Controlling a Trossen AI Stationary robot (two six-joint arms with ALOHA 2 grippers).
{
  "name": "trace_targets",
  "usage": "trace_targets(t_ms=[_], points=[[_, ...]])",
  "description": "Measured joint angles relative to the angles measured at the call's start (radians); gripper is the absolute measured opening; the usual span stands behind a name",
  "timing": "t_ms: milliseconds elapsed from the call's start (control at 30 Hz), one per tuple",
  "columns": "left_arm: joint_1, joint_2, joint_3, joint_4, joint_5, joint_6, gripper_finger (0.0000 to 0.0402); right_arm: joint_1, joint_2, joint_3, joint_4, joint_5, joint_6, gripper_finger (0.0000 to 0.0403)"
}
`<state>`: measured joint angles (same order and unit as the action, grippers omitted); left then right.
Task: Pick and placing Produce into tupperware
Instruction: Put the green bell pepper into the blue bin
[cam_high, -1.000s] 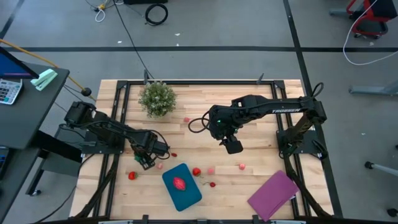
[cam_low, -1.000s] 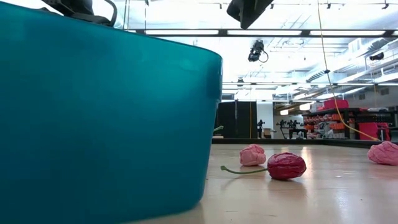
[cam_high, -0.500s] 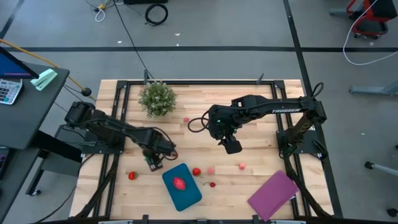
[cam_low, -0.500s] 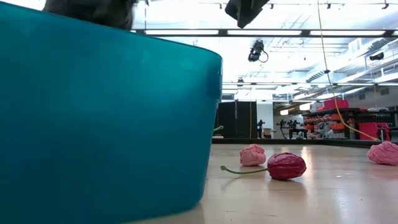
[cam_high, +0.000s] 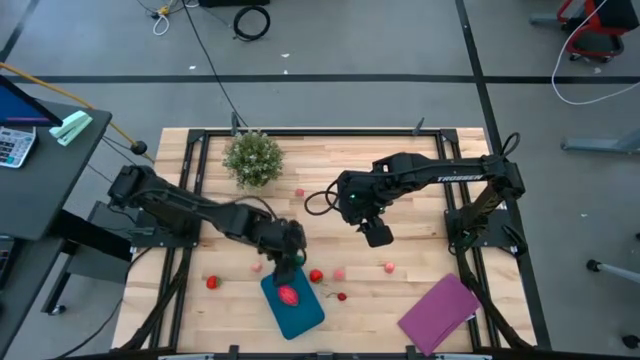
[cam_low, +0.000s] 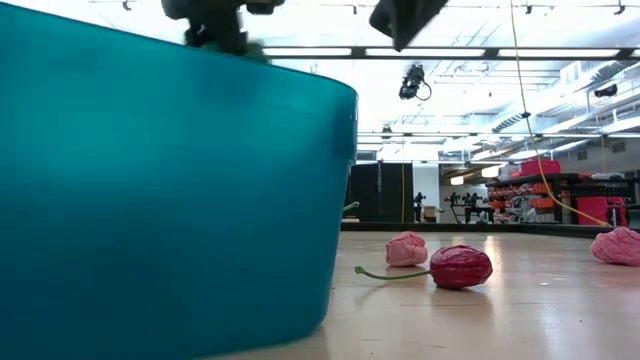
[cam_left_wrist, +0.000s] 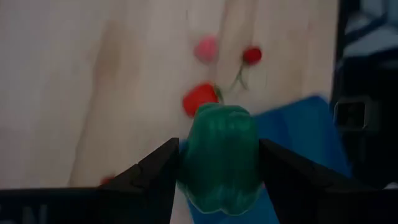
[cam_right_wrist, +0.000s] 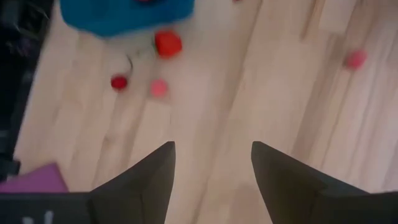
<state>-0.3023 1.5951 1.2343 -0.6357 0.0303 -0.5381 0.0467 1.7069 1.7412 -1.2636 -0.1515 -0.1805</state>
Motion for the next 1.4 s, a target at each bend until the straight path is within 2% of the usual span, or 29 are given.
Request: trace_targets(t_ms=[133,300,467,733,1000,1200,1400], points=[[-0.041,0.091,0.000,-0.010,0.007,-0.046,0.0212,0.000,0.000,-0.001,-0.064,0.013,0.003,0.0220],[-0.084,0.211,-0.001,0.006,0.067,-0.058,0.0212,0.000,0.000,-0.001,-0.063,0.012,0.015,0.0220],[-0.101,0.274,-0.002,0.007,0.090,-0.058,0.0218,0.000,0.000,-0.001,-0.051,0.012,0.020,0.0220],[-0.080,0.268,0.000,0.009,0.097,-0.045,0.0237,0.000,0.000,-0.001,-0.049,0.012,0.021,0.0220],[-0.030,0.268,0.131,-0.107,0.124,-0.050,0.0243,0.000,0.000,-0.001,-0.048,0.012,0.021,0.0220],[-0.029,0.269,0.148,-0.109,0.126,0.057,0.0239,0.000,0.000,-0.001,-0.048,0.013,0.020,0.0220],[-0.029,0.270,0.139,-0.134,0.127,0.083,0.0270,0.000,0.000,-0.001,-0.048,0.013,-0.003,0.0220]])
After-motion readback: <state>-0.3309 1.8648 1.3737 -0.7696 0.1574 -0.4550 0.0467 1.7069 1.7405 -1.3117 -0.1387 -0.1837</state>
